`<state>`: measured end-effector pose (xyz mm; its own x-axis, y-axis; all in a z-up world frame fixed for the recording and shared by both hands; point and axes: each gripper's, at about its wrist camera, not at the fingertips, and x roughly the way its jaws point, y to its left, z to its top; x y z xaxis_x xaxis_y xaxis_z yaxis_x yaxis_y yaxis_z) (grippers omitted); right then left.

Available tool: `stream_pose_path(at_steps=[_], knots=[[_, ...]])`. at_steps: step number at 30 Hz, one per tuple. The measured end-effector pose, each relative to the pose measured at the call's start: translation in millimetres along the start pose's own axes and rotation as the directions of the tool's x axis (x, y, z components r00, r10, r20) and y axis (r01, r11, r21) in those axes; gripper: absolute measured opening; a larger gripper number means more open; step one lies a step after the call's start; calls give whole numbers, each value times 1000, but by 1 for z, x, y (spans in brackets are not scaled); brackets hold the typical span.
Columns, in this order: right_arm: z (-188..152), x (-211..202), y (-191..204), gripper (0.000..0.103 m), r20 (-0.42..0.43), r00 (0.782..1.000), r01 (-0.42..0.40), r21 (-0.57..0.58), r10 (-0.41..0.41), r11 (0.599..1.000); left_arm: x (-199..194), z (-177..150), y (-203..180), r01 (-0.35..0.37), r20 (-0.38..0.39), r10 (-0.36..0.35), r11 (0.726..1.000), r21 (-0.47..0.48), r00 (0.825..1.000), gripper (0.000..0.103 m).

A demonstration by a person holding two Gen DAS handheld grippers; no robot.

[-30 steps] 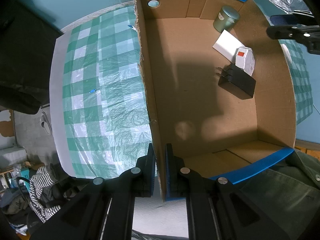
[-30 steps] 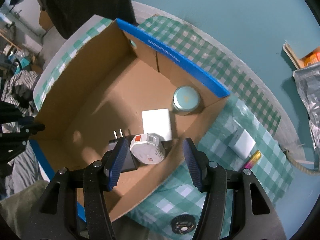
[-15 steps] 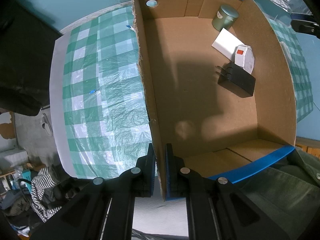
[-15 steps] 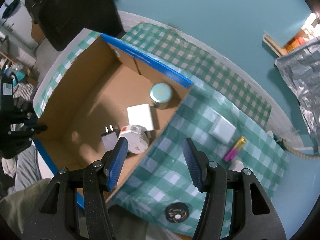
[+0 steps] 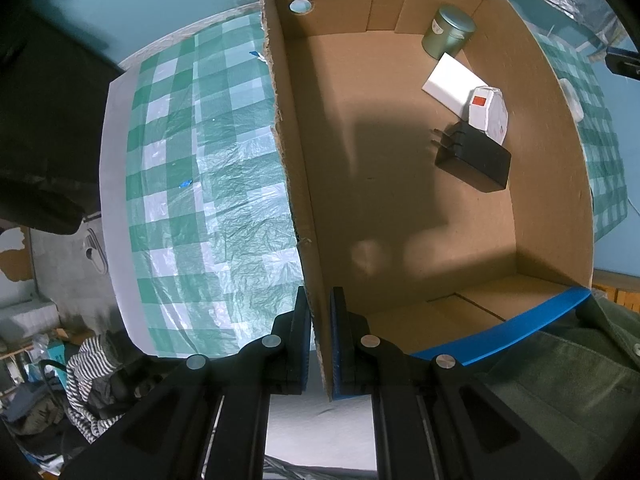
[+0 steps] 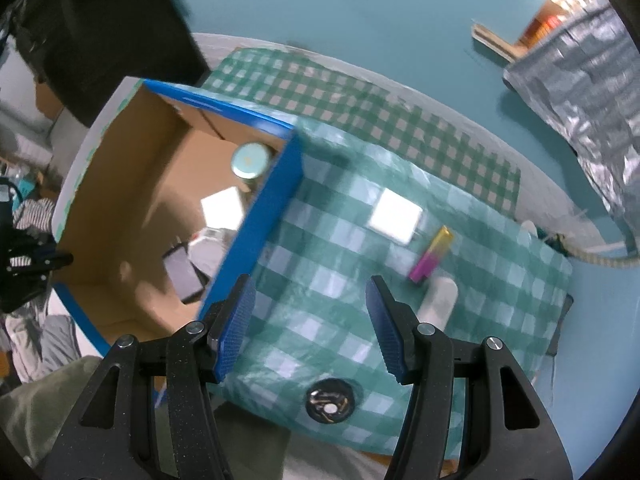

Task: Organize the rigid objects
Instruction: 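Move the open right gripper back to the table and grasp the white oval power bank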

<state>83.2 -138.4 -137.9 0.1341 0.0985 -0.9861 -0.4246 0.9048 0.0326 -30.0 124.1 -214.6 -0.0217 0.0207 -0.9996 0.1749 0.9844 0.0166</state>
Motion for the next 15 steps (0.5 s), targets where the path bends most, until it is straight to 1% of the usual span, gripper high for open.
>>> stream_pose_path(at_steps=[3, 7, 15], knots=[[-6, 6, -20, 58, -15, 1000, 18, 33, -17, 999, 0, 0, 0, 0, 0, 0, 1000, 0, 1000, 8], [-13, 15, -49, 58, -33, 999, 24, 94, -21, 995, 0, 0, 0, 0, -1, 0, 1000, 0, 1000, 8], [-23, 39, -103, 58, -58, 997, 58, 196, -47, 979, 1, 0, 0, 0, 0, -1, 1000, -4, 1000, 8]])
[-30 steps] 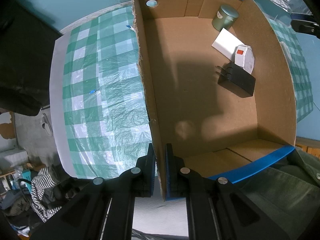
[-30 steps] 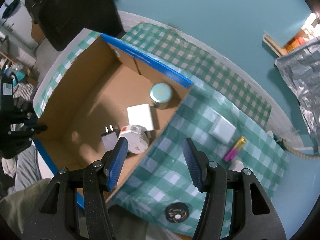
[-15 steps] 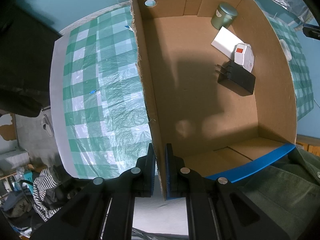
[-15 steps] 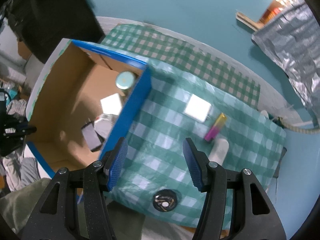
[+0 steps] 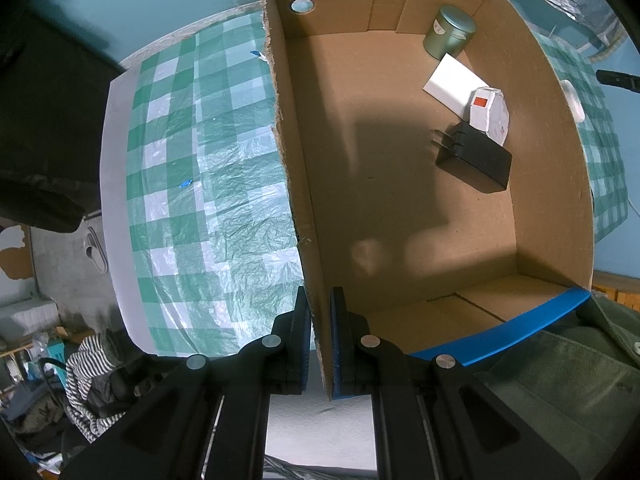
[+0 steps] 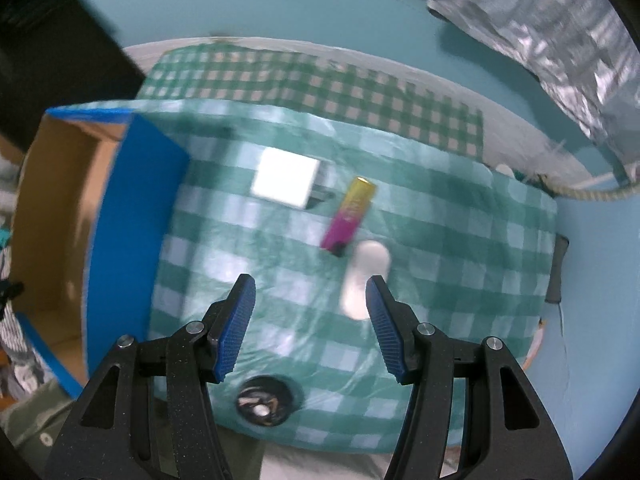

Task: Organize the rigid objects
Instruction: 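Move the open right gripper back to the table and grasp the white oval power bank, then carry the white power bank with the right gripper into the box and release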

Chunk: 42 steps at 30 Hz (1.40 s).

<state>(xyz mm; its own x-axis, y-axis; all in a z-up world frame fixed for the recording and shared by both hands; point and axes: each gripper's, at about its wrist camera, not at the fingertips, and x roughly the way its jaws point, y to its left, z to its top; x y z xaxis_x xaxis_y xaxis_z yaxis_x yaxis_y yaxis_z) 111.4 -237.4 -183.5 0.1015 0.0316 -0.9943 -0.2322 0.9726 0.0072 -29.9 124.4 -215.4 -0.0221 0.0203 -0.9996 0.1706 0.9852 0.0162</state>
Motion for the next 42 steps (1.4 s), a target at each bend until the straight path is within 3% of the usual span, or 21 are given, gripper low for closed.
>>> stream_pose_path(at_steps=[12, 19, 25, 42], knots=[[3, 64, -52, 58, -100, 995, 9, 120, 3, 993, -1, 1, 1, -2, -2, 2, 1000, -22, 1000, 8], [1, 87, -54, 56, -128, 992, 10, 139, 8, 990, -1, 1, 0, -8, -4, 8, 1000, -30, 1000, 8], [2, 96, -52, 37, -136, 991, 22, 146, -2, 989, -1, 0, 1, -7, -4, 7, 999, -34, 1000, 8], [-2, 102, -42, 37, -159, 987, 40, 127, -19, 991, -1, 0, 2, -4, -2, 4, 999, -37, 1000, 8]])
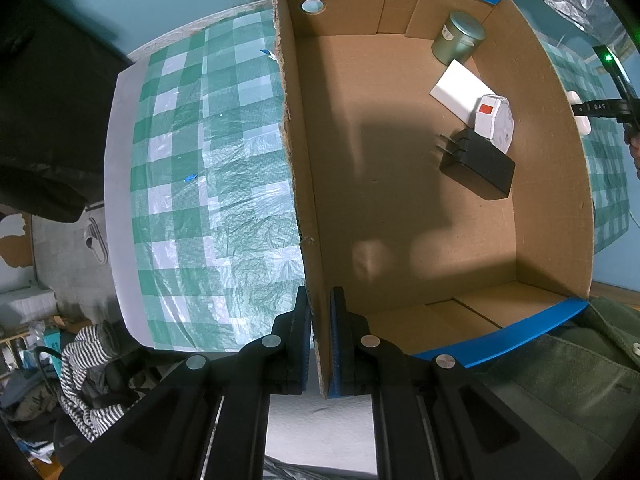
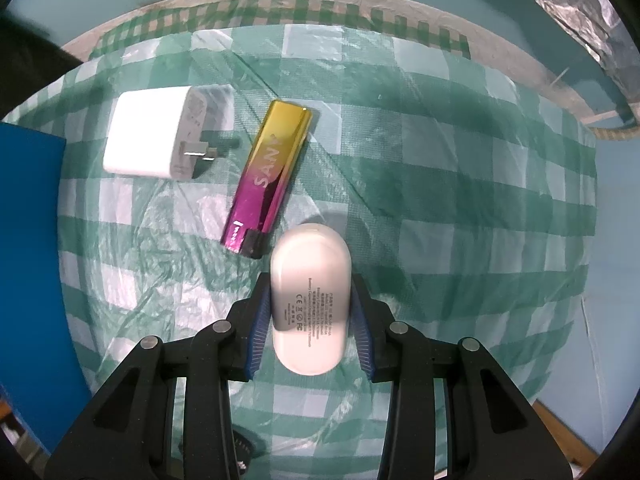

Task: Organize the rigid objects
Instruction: 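Carry the white power bank with the right gripper into the box and release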

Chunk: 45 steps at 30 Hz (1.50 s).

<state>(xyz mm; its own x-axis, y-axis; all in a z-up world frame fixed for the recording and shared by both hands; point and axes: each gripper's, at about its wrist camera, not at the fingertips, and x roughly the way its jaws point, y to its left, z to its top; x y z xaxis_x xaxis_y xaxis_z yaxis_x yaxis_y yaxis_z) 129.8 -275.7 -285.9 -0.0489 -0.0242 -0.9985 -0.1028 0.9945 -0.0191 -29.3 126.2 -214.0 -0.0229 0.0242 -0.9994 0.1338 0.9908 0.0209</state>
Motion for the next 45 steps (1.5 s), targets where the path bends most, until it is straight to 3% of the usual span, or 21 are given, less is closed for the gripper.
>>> stream_pose_path(at_steps=[21, 45], knots=[[-10, -67, 57, 37, 40, 994, -94, -135, 100, 986, 1, 1, 0, 2, 3, -3, 1000, 6, 1000, 8], [2, -139, 173, 37, 116, 977, -119, -405, 180, 907, 1, 1, -1, 9, 9, -9, 1000, 7, 1000, 8]])
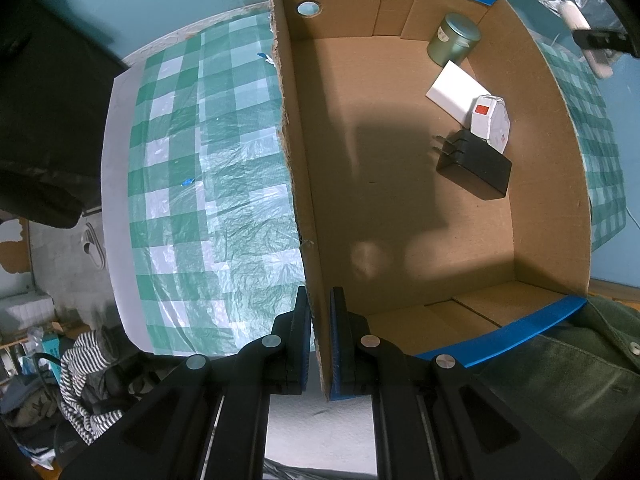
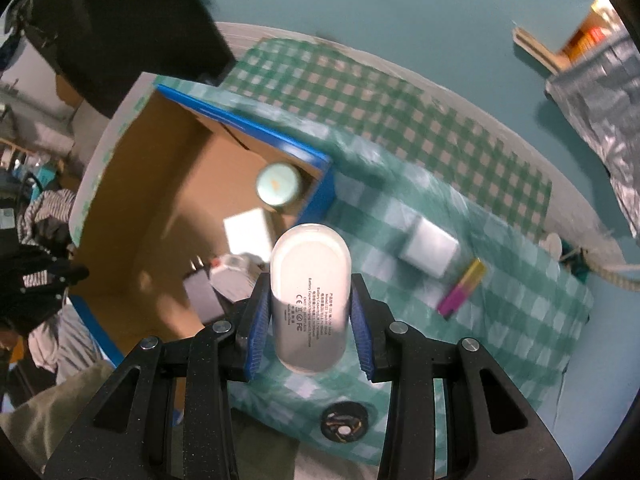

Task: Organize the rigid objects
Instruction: 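Carry the white power bank with the right gripper into the box and release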

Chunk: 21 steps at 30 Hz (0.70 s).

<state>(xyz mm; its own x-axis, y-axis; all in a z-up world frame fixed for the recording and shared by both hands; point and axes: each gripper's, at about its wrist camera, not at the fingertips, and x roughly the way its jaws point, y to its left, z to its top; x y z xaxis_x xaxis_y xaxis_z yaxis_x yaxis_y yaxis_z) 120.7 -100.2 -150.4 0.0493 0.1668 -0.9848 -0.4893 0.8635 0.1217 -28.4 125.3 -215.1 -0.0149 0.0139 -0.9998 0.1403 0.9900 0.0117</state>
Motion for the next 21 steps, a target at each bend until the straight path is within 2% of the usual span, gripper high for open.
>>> stream_pose_path(at_steps=[6, 13, 21], knots=[[21, 5, 28, 37, -6, 1000, -7, -67, 6, 998, 0, 1, -1, 0, 0, 0, 1000, 3, 1000, 8], [37, 35, 54, 37, -45, 999, 14, -150, -21, 989, -1, 1, -1, 1, 2, -1, 1000, 2, 1000, 8], [40, 65, 62, 37, -72, 996, 37, -206, -53, 978, -3, 1, 1, 5, 10, -5, 1000, -3, 1000, 8]])
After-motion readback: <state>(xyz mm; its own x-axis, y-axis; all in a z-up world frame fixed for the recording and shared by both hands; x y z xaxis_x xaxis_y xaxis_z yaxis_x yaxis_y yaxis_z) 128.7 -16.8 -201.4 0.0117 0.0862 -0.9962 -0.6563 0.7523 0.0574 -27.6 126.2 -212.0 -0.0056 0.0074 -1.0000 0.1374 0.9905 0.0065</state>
